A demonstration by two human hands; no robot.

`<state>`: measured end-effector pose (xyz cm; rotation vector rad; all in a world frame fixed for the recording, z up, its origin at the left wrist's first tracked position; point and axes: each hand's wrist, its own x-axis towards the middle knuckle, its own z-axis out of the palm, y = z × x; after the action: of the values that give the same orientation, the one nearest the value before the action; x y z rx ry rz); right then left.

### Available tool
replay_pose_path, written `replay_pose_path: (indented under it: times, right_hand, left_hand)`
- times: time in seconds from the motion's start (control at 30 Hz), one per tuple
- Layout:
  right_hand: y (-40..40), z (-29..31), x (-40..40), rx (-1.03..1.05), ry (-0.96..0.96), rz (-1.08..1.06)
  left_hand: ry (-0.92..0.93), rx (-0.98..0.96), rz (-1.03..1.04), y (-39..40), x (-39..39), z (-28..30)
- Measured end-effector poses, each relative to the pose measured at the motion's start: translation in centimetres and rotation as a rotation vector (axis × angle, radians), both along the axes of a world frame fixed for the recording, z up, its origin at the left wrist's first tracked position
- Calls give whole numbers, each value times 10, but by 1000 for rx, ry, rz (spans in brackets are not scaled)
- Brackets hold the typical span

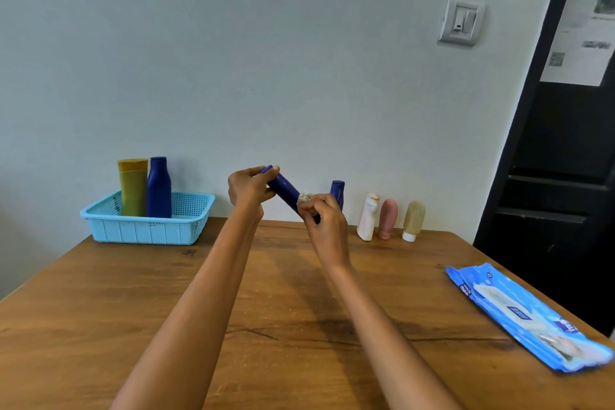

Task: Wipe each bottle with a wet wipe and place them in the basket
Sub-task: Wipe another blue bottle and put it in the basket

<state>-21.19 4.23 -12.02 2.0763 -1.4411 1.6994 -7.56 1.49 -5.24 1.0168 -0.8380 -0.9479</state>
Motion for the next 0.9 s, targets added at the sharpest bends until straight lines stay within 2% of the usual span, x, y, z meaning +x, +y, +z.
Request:
replay_pose_path:
  times: [0.17, 0.3, 0.4, 0.47, 0.57, 0.73, 0.9]
  right_hand:
    - [1, -5, -13, 115, -134, 32]
    - [0, -4, -22, 192, -328, -16]
    - [-1, 12, -26, 177, -485, -18]
    - [2, 27, -21, 178, -545, 89]
    - [7, 42, -8, 213, -505, 222]
    - [9, 49, 0, 142, -508, 198]
    - [12, 59, 4, 95, -590, 243]
  left_hand:
    - [-13, -13, -16, 1, -1, 2]
    - [-26, -36, -74, 3, 4, 2]
    - [-168, -94, -190, 6, 2, 5]
    - [-274, -128, -261, 9, -5, 6]
    - [-359, -172, -328, 12, -15, 6]
    - [-471, -261, -403, 14, -13, 10]
    - [-533, -302, -535, 19, -14, 10]
